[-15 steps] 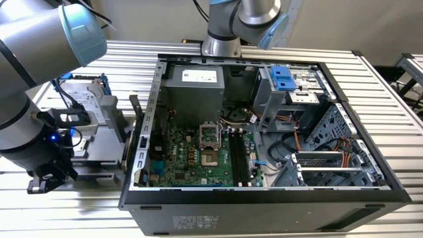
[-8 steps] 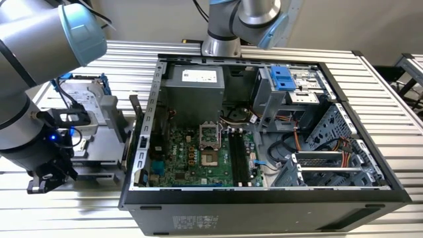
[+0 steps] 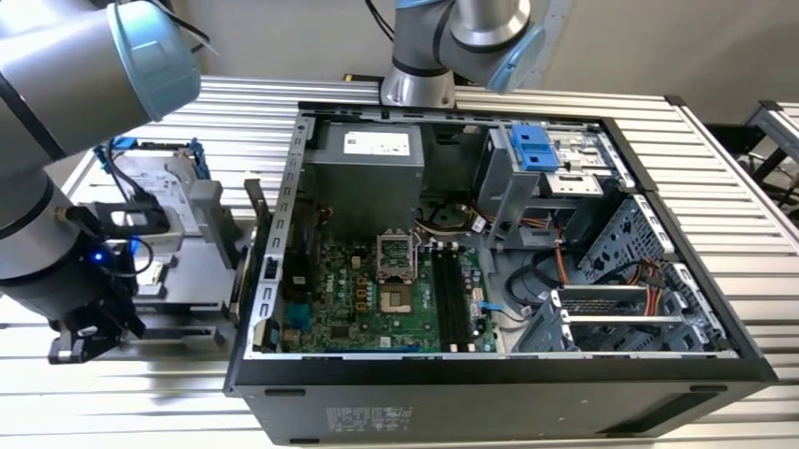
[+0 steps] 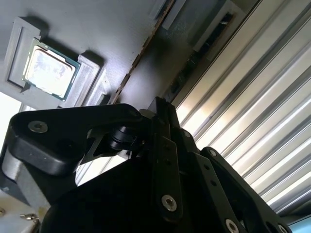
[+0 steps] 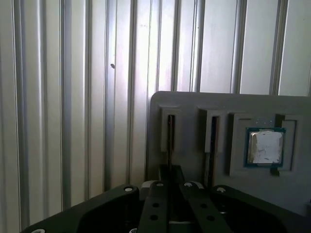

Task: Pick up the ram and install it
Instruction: 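Pick up the ram and move it above insertion slot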

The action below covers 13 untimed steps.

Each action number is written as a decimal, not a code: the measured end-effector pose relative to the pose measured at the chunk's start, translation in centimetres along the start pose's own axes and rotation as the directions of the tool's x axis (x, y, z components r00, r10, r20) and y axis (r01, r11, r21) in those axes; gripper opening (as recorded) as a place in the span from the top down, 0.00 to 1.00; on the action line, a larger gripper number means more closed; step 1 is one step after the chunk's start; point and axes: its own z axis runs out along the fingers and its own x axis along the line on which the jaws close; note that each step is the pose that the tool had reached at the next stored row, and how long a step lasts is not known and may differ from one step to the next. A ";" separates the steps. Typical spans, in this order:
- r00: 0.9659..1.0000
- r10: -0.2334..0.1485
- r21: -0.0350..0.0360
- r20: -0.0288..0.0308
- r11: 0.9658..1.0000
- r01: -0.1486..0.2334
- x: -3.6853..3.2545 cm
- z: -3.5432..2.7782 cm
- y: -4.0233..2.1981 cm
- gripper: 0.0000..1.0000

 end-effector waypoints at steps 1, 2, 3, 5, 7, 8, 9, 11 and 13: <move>1.000 0.000 0.000 0.000 1.000 0.000 0.00 -0.09 0.00 1.00; 1.000 0.000 0.000 0.000 1.000 0.000 -0.01 -0.17 0.00 1.00; 1.000 0.000 0.000 0.000 1.000 0.000 -0.01 -0.27 0.00 1.00; 1.000 0.000 0.000 0.000 1.000 0.000 -0.02 -0.47 0.00 1.00; 1.000 0.000 0.000 0.000 1.000 0.000 -0.04 -0.70 0.00 1.00; 1.000 0.000 0.000 -0.001 1.000 0.000 -0.04 -0.83 0.00 1.00; 1.000 0.000 0.000 0.000 1.000 0.000 -0.05 -0.96 -0.01 1.00; 1.000 0.000 0.000 0.000 1.000 0.000 -0.06 -1.19 -0.01 1.00; 1.000 0.000 0.000 0.000 1.000 0.000 -0.07 -1.37 -0.01 1.00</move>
